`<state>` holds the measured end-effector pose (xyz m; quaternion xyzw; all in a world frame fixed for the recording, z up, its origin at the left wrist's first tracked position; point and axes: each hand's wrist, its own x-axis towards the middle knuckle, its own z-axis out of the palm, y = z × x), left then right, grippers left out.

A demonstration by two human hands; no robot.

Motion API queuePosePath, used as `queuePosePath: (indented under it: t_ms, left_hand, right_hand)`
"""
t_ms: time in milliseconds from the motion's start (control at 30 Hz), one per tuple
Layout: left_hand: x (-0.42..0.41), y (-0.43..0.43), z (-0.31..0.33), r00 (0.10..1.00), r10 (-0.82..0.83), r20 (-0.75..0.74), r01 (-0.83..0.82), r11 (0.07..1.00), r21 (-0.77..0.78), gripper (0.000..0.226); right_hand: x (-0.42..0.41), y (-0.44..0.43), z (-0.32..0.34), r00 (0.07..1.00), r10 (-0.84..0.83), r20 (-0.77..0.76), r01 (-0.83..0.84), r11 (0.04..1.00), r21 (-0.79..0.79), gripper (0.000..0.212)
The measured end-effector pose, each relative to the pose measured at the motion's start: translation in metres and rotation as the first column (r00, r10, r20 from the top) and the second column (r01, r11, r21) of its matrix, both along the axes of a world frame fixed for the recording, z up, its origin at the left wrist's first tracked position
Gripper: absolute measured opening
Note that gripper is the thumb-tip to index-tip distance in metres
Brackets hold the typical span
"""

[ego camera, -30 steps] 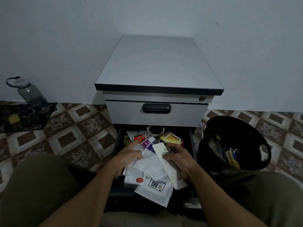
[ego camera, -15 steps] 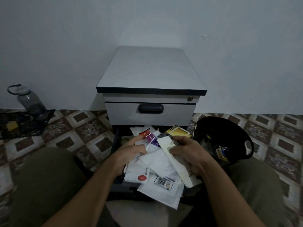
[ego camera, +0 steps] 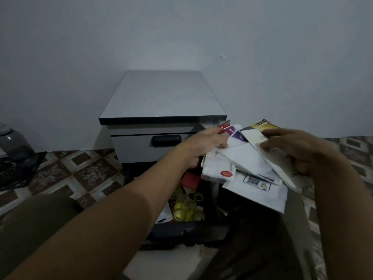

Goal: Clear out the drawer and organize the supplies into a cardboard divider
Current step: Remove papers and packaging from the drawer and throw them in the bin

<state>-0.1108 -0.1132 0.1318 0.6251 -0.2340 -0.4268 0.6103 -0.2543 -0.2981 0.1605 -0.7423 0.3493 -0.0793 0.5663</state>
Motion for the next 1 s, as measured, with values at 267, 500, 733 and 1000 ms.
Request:
queuePosePath:
  t_ms: [267,500,733,1000]
  left_hand:
    - [-0.003,-0.074,0.006,0.997,-0.064,0.05,0.061,0.996,0.064,0.01]
    - [-0.006,-0.154,-0.055,0.998,-0.056,0.017,0.053,0.986,0.157,0.028]
    - [0.02,-0.221,-0.125,0.996,-0.057,0.07,0.037,0.967,0.253,0.01]
    - [0.063,-0.259,-0.19,0.972,-0.125,0.199,0.036,0.917,0.397,0.054]
  right_hand:
    - [-0.001,-0.076,0.01,0.992,-0.087,-0.089,0.087,0.996,-0.003,0.028]
    - [-0.009,-0.139,-0.046,0.968,-0.136,-0.213,0.135,0.991,-0.015,0.034]
    - [0.008,-0.175,-0.135,0.964,-0.248,-0.093,0.26,0.956,0.139,0.04]
    - [0.044,-0.194,-0.219,0.957,-0.29,0.019,0.285,0.95,0.132,0.048]
